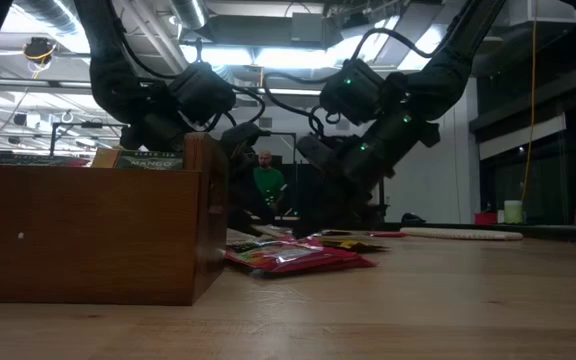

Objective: Pick & Place Tea
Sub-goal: Put the brown tea bag into the left section of the wooden organizer

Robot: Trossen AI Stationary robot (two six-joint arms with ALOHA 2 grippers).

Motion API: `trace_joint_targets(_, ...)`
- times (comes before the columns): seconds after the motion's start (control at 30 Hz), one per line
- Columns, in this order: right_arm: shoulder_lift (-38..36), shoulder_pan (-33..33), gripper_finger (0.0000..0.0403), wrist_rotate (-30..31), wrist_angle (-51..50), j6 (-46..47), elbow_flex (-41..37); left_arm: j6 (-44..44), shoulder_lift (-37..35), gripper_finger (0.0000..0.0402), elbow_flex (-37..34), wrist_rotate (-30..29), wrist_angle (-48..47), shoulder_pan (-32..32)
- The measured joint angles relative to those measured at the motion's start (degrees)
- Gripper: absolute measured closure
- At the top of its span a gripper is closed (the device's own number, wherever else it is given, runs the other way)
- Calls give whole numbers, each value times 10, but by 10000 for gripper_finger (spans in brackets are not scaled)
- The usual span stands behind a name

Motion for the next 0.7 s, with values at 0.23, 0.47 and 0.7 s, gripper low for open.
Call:
trace_joint_targets(0.23, 0, 0, 396, 0, 17, -4, 0, 28, 1, 327, -1, 3, 0, -5)
trace_joint_targets(0.47, 0, 3, 392, -14, 19, -36, 0, 82, -11, 391, -4, 11, -17, -6)
trace_joint_targets(0.7, 0, 3, 345, -74, 28, -38, 0, 133, -72, 396, -17, 0, -77, -6)
